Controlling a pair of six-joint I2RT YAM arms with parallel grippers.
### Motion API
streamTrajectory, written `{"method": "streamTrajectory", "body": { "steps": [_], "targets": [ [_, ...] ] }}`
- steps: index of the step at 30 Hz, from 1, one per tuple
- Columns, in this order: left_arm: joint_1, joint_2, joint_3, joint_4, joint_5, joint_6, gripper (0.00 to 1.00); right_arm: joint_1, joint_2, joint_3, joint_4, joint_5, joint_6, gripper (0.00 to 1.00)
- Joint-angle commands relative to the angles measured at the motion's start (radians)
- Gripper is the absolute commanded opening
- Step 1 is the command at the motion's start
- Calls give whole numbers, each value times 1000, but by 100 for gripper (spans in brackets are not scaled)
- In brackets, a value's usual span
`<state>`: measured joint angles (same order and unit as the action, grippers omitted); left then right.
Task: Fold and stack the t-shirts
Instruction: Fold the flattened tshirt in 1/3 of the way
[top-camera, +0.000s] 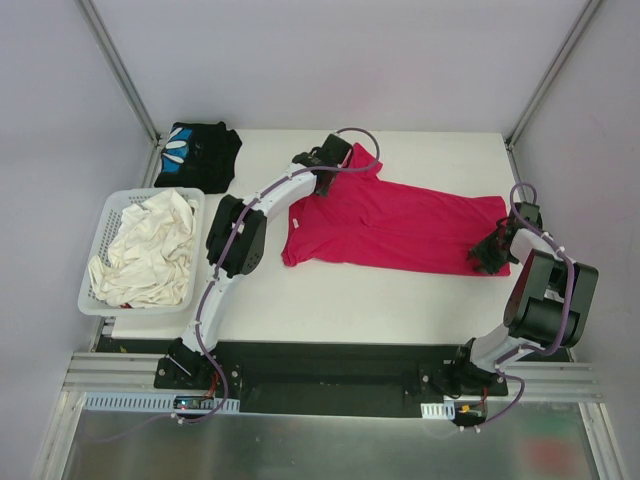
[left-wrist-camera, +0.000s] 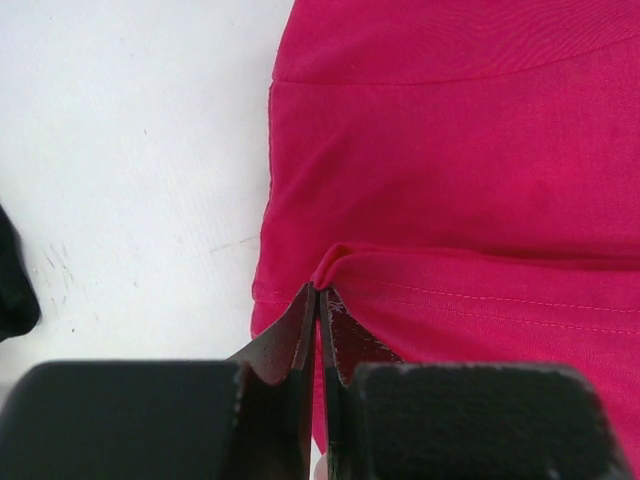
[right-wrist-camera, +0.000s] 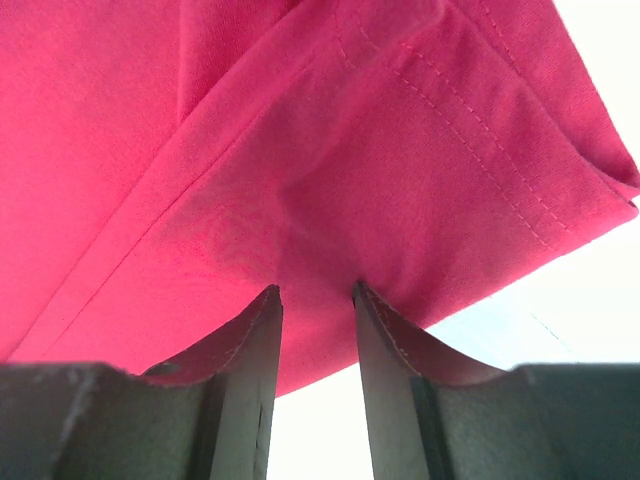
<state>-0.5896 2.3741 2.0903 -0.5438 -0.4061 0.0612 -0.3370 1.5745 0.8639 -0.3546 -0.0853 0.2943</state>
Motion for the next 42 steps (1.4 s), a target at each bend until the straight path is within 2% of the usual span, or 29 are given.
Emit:
{"method": "streamTrajectory", "body": {
  "steps": [1, 3, 4, 6, 7, 11, 16, 19, 24, 27, 31, 35, 42],
  "targets": [
    [-7, 2, 11, -8, -4, -18, 0, -7, 9, 23, -14, 19, -15, 38],
    [-12, 1, -3, -8, -2, -23, 9, -7, 5, 24, -18, 21, -17, 38],
    [-13, 0, -9, -8, -2, -24, 26, -7, 5, 24, -17, 19, -17, 38],
    [-12, -10, -21, -8, -10, -26, 45, -7, -1, 23, -15, 21, -17, 38],
    [-12, -22, -24, -8, -14, -23, 69, -7, 1, 23, -15, 19, -17, 38],
    [-12, -61, -38, -8, -53, -17, 93, -7, -1, 23, -17, 16, -15, 38],
    [-22, -197, -94, -16, -45, -35, 96, -7, -8, 14, -6, 6, -12, 38],
    [-47, -286, -185, -36, -66, -61, 95, -7, -7, 9, -1, 4, -12, 38],
    [-102, -420, -396, -51, -65, -204, 94, -7, 2, 4, 9, -19, -14, 38],
    [-136, -495, -490, -51, -95, -215, 94, 4, -31, 1, 5, -12, -15, 38],
    [-147, -590, -587, -51, -77, -230, 93, 106, -74, 36, -47, 12, -58, 40],
    [-147, -587, -572, -45, -24, -258, 93, 242, -91, 61, -70, 10, -47, 41],
    [-168, -422, -415, -41, 68, -281, 91, 418, -22, 147, -93, -24, -37, 41]
  ]
}}
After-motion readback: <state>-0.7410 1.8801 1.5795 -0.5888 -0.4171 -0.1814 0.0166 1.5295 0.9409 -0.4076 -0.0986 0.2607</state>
